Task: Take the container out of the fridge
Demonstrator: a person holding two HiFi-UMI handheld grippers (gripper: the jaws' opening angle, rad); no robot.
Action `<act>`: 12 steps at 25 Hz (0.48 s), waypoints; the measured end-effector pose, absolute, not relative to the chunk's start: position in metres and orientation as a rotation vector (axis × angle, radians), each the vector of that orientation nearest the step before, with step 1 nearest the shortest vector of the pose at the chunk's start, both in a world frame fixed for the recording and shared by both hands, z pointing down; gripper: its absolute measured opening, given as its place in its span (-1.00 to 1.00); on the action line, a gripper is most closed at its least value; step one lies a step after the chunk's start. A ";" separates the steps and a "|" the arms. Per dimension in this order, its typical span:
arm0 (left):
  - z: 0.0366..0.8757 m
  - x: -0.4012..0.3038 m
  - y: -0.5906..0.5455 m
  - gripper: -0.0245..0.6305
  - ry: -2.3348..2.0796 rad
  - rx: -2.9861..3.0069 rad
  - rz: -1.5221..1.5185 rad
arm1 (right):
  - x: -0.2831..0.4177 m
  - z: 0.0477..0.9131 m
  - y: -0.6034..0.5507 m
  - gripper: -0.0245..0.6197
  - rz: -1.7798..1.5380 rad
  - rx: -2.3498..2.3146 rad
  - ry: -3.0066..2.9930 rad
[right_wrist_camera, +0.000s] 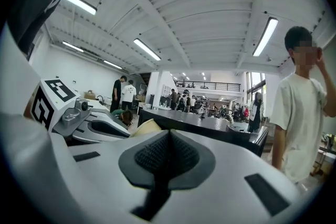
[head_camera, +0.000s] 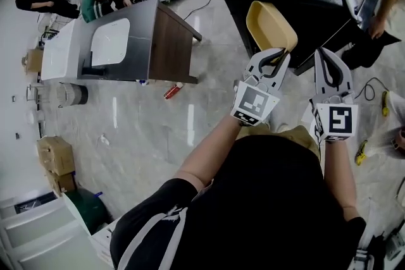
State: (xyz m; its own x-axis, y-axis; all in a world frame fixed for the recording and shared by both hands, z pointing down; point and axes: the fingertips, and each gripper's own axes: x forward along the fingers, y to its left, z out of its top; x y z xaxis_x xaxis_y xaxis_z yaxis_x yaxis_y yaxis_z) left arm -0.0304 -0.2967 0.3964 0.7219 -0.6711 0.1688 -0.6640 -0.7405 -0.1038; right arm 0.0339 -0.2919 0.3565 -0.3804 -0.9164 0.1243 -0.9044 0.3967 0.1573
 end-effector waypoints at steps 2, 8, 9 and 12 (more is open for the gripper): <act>0.392 -0.023 -0.291 -0.81 1.130 -2.868 -0.303 | 0.041 0.354 -0.288 -0.81 -0.094 1.611 -2.476; 0.379 -0.004 -0.263 -0.81 1.164 -2.840 -0.297 | 0.064 0.346 -0.261 -0.81 -0.103 1.593 -2.510; 0.377 0.000 -0.260 -0.82 1.171 -2.835 -0.296 | 0.068 0.344 -0.257 -0.81 -0.102 1.591 -2.516; 0.372 0.011 -0.249 -0.81 1.183 -2.822 -0.293 | 0.080 0.342 -0.244 -0.81 -0.123 1.582 -2.534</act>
State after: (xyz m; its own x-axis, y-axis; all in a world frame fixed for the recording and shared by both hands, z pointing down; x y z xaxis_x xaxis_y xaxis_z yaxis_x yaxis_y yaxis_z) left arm 0.0115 -0.2489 0.3721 0.6860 -0.7123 0.1486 -0.6993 -0.7018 -0.1359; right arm 0.0802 -0.2443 0.3421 -0.4318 -0.8980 0.0849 -0.8855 0.4399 0.1494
